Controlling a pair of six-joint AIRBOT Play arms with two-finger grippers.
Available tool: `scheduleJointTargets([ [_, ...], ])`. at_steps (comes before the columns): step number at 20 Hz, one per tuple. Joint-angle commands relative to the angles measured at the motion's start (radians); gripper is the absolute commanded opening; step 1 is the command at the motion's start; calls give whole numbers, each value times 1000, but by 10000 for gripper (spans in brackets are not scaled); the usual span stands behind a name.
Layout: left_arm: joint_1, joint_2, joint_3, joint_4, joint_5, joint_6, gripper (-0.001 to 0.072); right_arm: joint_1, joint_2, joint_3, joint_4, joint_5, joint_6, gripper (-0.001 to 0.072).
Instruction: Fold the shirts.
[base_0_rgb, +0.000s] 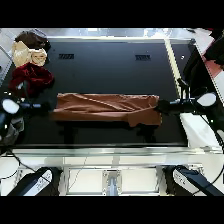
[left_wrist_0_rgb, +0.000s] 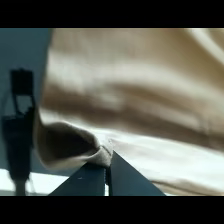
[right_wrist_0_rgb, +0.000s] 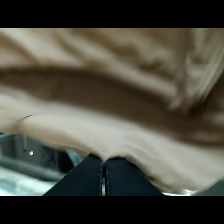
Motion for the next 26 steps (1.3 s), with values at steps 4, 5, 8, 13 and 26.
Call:
scheduleJointTargets([
  [4, -91, -301, 293, 158, -18, -10, 8, 56, -257, 194, -22, -135, -18, 10],
  [5, -105, -329, 306, 173, -9, -10, 8, 71, -294, 212, -27, -164, -17, 10],
  [8, -130, -402, 330, 225, 47, -13, 8, 86, -380, 245, -38, -250, 4, 10],
  [13, -131, -502, 355, 304, 93, -56, 8, 85, -458, 244, -55, -315, 10, 10],
  [26, -134, -414, 486, 300, 162, -55, 711, 43, -430, 435, -171, -146, 11, 275],
])
